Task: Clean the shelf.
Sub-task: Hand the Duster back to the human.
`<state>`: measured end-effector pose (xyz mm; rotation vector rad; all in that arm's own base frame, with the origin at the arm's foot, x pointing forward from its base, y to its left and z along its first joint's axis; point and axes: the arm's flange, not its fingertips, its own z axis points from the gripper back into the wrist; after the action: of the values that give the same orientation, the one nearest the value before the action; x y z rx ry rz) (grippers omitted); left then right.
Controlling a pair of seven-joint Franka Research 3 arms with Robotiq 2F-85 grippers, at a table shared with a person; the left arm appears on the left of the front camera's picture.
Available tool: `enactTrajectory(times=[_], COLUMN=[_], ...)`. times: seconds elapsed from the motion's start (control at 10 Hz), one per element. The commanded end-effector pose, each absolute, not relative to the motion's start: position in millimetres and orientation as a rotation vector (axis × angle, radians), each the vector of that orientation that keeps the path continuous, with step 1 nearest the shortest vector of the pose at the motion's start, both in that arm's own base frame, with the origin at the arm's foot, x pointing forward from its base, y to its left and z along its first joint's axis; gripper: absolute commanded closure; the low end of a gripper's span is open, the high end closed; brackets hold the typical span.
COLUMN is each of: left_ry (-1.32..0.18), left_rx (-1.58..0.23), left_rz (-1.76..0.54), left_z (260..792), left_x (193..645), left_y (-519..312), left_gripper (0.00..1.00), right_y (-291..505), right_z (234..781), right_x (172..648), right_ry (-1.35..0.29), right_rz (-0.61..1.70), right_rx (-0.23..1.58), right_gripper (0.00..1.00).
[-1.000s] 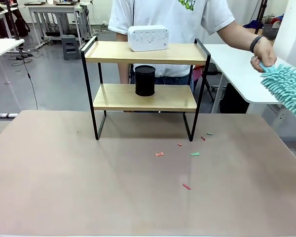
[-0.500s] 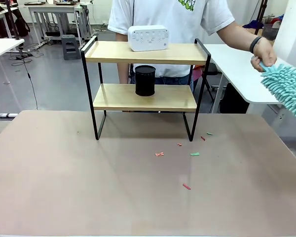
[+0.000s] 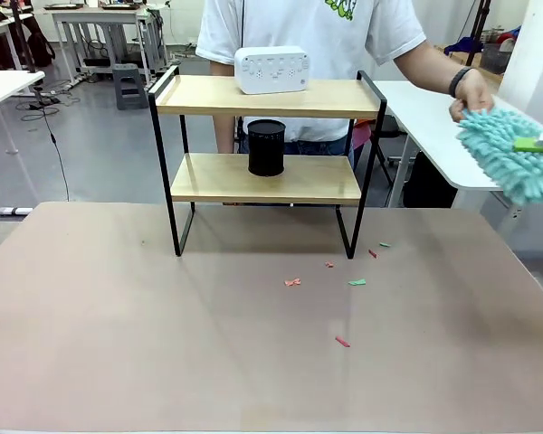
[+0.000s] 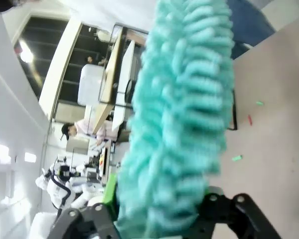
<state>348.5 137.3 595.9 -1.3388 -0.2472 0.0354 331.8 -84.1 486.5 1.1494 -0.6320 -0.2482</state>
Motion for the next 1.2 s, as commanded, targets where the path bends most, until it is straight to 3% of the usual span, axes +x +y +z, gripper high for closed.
enactTrajectory(times=[0.0,0.4,0.6,0.7,1.1], left_ry=[-0.255,-0.255,-0.255,-0.255,-0.255], left_rx=[-1.338,-1.338,-1.338,-1.338,-1.338], left_rz=[0.018,0.018,0.018,0.018,0.018], left_z=[597,597,597,597,597], left_x=[346,346,346,346,346], left_y=[140,140,140,140,140], left_gripper=[0.0,0.0,0.0,0.0,0.0], right_y=[-45,80,88,79,79], right_z=[487,434,425,468,468], right_x=[312,276,257,333,333], right_ry=[-0.575,-0.2,-0.047,-0.195,-0.195], right_rz=[-0.195,-0.004,0.11,0.027,0.027], right_rx=[1.214,1.197,1.182,1.211,1.211], right_gripper=[0.0,0.0,0.0,0.0,0.0])
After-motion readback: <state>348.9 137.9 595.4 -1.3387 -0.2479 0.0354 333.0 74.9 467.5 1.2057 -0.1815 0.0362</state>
